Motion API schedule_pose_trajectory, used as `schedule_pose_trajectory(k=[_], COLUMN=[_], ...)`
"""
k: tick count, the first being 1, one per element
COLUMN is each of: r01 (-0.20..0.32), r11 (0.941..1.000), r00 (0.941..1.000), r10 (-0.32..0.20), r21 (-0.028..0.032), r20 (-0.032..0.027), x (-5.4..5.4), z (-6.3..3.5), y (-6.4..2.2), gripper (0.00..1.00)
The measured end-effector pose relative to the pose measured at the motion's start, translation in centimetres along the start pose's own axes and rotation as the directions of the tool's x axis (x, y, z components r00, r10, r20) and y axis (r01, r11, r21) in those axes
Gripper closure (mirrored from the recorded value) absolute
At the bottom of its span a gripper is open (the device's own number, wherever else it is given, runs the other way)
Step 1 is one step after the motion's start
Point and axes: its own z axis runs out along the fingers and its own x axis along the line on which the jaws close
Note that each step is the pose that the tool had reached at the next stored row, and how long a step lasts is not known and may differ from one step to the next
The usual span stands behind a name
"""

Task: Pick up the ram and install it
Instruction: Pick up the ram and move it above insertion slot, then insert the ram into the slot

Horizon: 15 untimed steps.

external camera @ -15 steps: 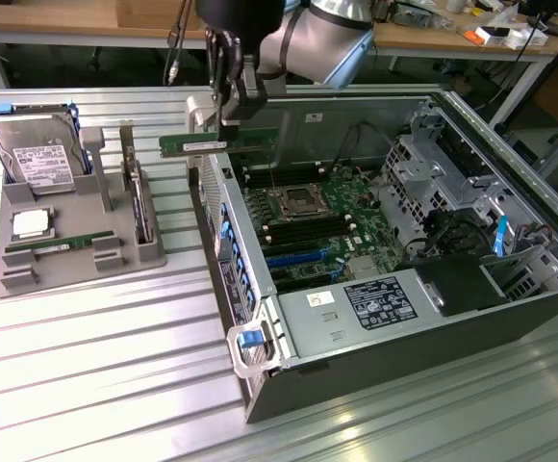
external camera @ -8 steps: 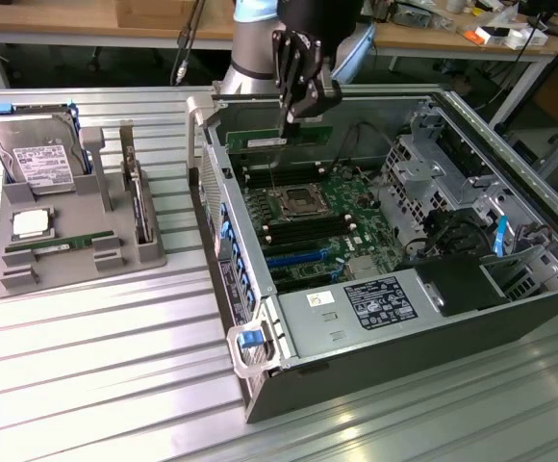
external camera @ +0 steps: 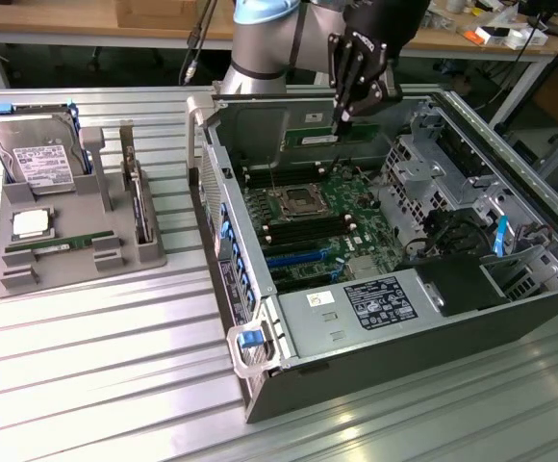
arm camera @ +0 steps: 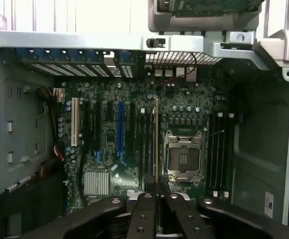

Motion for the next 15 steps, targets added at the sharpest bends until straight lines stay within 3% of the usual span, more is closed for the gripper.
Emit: schedule_pose_trajectory(k=[2, 8, 15], r01=[0.0, 0.0, 0.0], r11=[1.0, 1.0, 1.0], r00=[1.0, 1.0, 1.0], r10=[0.0, 0.0, 0.0], r21=[-0.0001, -0.0007, -0.0007], r20=[0.0001, 0.0001, 0.0001], x=[0.0, 0.2, 0.2], z=[-0.01, -0.08, -0.08], y=[-1.46, -7.58, -7.75], gripper=[0.88, 0.88, 0.88])
